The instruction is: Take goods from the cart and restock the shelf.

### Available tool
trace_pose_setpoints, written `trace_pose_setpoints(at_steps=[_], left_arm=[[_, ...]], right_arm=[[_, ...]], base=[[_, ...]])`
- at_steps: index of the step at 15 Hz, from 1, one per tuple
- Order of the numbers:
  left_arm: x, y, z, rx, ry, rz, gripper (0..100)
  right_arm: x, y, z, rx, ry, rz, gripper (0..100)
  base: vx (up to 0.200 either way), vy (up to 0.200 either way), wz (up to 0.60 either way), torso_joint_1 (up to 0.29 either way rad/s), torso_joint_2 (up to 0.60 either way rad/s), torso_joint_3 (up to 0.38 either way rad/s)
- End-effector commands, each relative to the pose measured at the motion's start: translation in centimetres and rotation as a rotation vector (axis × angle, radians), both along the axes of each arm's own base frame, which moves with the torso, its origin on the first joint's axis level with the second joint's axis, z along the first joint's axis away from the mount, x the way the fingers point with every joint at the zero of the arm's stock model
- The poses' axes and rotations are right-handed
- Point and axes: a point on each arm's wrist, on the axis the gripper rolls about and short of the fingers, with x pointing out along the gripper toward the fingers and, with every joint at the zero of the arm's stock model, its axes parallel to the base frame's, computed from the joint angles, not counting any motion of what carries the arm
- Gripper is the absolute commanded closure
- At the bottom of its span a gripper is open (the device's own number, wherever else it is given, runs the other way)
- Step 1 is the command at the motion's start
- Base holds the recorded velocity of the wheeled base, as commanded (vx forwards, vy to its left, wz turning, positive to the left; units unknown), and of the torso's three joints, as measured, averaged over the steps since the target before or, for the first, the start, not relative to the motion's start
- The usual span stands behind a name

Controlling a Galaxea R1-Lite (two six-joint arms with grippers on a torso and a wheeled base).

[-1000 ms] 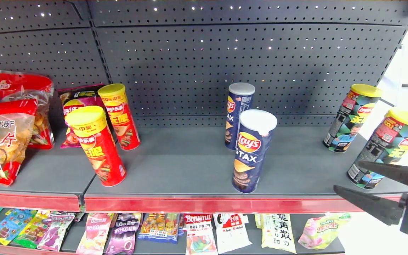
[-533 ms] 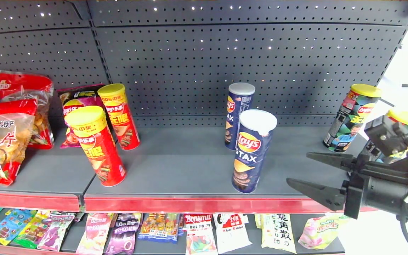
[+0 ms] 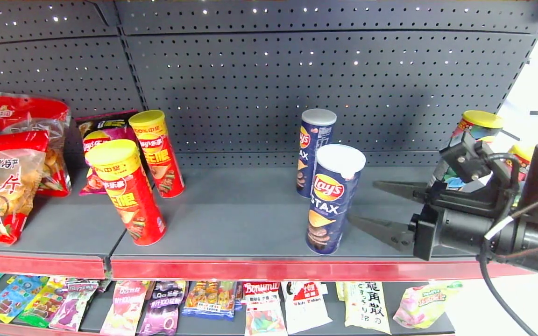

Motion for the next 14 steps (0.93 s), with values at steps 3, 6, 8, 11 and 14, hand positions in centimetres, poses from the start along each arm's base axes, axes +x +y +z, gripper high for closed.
trace_pose_setpoints(at_steps=[3,6,8,11,14], left_arm=[[0.0,0.0,0.0,0.000,-0.001,0.000,0],[0.0,0.0,0.0,-0.001,-0.001,0.000,0],[0.0,0.0,0.0,0.000,-0.001,0.000,0],[0.0,0.0,0.0,0.000,-0.001,0.000,0],[0.0,0.0,0.0,0.000,-0.001,0.000,0]], right_arm=[[1.6,0.9,0.0,-0.003,0.004,0.001,0],[2.2,1.2,0.3,0.000,-0.004,-0.004,0],[2.6,1.5,0.3,0.000,-0.004,-0.004,0],[4.0,2.1,0.1,-0.019,-0.013,-0.040,0],[4.9,2.8,0.0,-0.026,-0.016,-0.057,0]], base=[[0.000,0.000,0.00,0.000,0.00,0.000],[0.000,0.000,0.00,0.000,0.00,0.000],[0.000,0.000,0.00,0.000,0.00,0.000],[0.000,0.000,0.00,0.000,0.00,0.000],[0.000,0.000,0.00,0.000,0.00,0.000]])
